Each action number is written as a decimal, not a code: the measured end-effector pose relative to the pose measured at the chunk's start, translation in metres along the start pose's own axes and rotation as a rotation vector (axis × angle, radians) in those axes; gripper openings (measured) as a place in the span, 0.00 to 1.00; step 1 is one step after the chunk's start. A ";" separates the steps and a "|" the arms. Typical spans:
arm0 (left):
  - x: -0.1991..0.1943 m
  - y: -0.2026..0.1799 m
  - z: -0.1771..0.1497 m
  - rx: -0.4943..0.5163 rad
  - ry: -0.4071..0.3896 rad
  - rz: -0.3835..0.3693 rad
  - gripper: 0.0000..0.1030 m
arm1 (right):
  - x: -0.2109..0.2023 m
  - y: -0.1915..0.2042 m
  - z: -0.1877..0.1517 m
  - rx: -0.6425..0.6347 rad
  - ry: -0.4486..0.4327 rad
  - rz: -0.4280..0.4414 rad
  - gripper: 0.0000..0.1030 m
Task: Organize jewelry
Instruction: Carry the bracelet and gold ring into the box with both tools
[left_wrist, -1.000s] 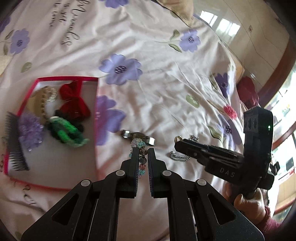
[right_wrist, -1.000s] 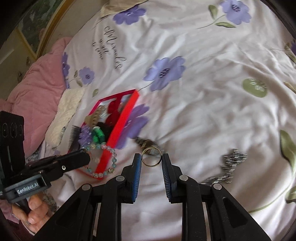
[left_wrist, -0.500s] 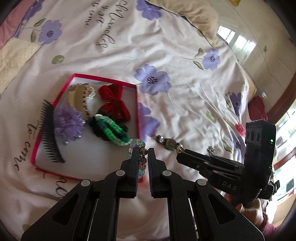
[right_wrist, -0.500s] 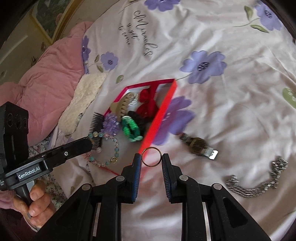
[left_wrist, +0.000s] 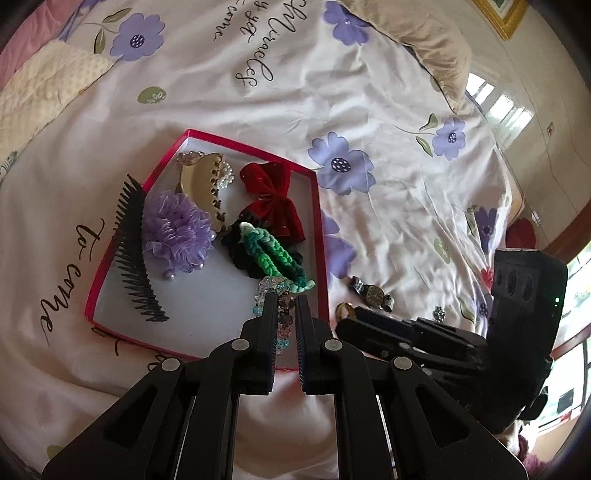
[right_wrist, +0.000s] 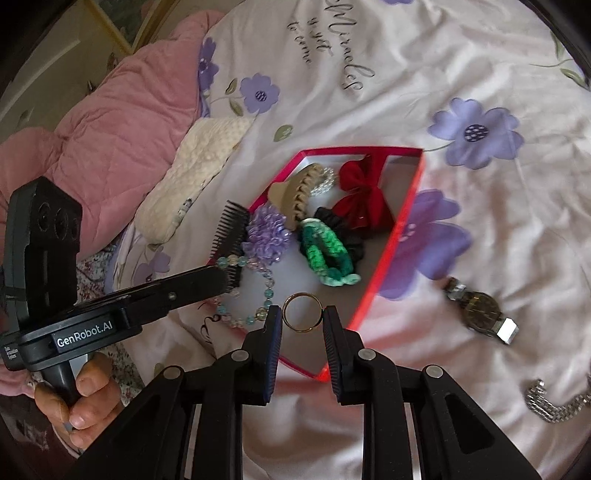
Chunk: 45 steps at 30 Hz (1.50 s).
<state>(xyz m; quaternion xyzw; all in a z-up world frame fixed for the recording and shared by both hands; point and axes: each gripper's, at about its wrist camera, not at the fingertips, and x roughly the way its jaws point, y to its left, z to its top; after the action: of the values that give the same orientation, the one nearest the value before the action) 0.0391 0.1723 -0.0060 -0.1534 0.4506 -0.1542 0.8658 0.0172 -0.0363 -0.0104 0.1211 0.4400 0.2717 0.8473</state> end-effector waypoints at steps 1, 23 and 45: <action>0.002 0.002 0.000 -0.005 0.003 0.001 0.07 | 0.004 0.002 0.001 -0.006 0.008 0.003 0.22; 0.035 0.058 -0.006 -0.093 0.087 0.101 0.07 | 0.074 0.011 0.008 -0.120 0.202 -0.055 0.22; 0.045 0.072 -0.010 -0.099 0.137 0.170 0.08 | 0.094 0.018 0.020 -0.222 0.304 -0.119 0.23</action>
<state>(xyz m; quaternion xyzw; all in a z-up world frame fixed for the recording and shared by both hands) 0.0643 0.2179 -0.0734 -0.1462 0.5272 -0.0679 0.8343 0.0707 0.0327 -0.0548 -0.0418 0.5366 0.2832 0.7938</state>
